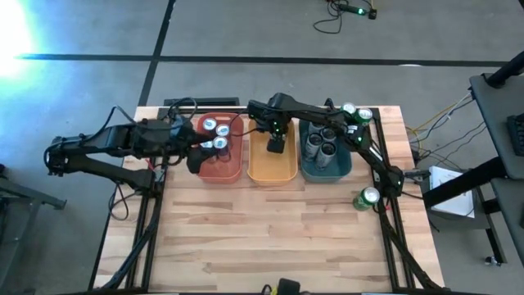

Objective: Sort soda cans
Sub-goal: Put the green soda can into the yellow bin

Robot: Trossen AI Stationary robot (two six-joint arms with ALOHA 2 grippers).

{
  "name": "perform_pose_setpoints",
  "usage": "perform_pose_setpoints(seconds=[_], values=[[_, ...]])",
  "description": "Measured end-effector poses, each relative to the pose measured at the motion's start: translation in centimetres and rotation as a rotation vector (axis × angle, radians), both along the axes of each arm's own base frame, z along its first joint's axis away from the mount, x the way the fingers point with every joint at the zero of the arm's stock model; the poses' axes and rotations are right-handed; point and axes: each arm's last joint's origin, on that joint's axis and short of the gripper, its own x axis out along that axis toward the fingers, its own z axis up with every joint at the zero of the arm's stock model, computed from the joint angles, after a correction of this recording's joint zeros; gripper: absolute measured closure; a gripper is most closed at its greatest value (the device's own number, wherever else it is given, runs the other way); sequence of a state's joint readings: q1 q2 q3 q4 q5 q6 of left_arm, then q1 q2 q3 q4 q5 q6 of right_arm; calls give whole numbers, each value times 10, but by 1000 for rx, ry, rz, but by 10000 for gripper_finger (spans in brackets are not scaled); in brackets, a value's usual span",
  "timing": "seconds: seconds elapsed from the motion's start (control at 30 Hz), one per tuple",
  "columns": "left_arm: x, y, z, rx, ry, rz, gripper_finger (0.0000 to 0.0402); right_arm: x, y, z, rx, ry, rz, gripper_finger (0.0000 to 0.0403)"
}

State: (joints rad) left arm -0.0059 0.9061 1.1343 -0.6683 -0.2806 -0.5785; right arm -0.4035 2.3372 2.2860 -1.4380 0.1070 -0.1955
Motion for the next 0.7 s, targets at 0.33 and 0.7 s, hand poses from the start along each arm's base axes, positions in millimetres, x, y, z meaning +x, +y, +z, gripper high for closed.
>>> perform_pose_setpoints(seconds=[0.33, 0.7], values=[[-9, -3, 58, -44, -589, -116, 123, -1, -2, 1, -1, 1, 21, 37], [-40, -9, 92, 136, -918, -287, 123, -26, 26, 91, -76, -187, -29, 35]])
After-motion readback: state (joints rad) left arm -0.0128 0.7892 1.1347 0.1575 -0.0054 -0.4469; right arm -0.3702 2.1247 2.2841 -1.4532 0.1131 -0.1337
